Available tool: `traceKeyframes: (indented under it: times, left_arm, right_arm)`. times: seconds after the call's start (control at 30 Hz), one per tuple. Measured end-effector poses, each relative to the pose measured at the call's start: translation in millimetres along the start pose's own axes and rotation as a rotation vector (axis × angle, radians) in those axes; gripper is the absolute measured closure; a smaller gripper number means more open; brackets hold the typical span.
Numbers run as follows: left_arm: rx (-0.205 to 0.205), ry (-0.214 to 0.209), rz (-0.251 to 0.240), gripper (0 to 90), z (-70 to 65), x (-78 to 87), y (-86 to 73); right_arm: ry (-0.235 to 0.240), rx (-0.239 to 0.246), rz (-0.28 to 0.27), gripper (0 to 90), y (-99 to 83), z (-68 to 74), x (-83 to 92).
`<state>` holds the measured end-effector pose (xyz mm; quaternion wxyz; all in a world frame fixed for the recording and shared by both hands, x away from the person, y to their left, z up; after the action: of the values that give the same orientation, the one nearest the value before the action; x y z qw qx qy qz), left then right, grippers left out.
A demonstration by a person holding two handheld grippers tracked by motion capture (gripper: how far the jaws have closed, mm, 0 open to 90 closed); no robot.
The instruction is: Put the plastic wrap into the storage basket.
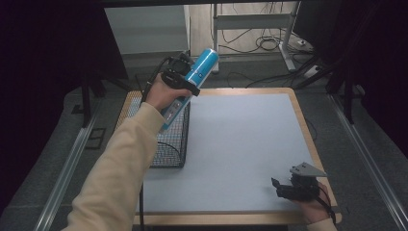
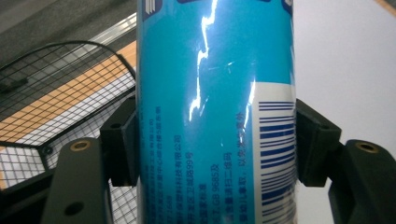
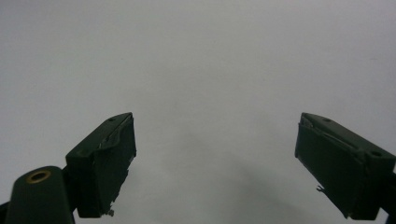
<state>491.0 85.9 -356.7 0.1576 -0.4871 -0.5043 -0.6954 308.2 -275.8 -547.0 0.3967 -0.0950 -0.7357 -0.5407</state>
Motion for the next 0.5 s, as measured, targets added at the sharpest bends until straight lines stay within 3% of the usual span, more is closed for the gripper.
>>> traceKeyframes:
  times: [0.5]
  left_arm:
    - [0.034,0.045,0.036,31.5,24.0,-25.0,-9.2]
  right_arm:
    - [-0.001,0.003,0.001,13.0,-0.8,-2.0,-1.1]
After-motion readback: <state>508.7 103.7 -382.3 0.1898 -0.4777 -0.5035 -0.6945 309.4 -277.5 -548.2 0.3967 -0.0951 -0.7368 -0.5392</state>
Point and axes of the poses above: each handheld gripper's, and its own axes: x roughly backward along the jaws, y roughly out of its top, z roughly to its left, the point moved 6 cm from there along -x, roughly forward along the jaws, and after that the axes turned 3 degrees about z, right-handed, at the moved point
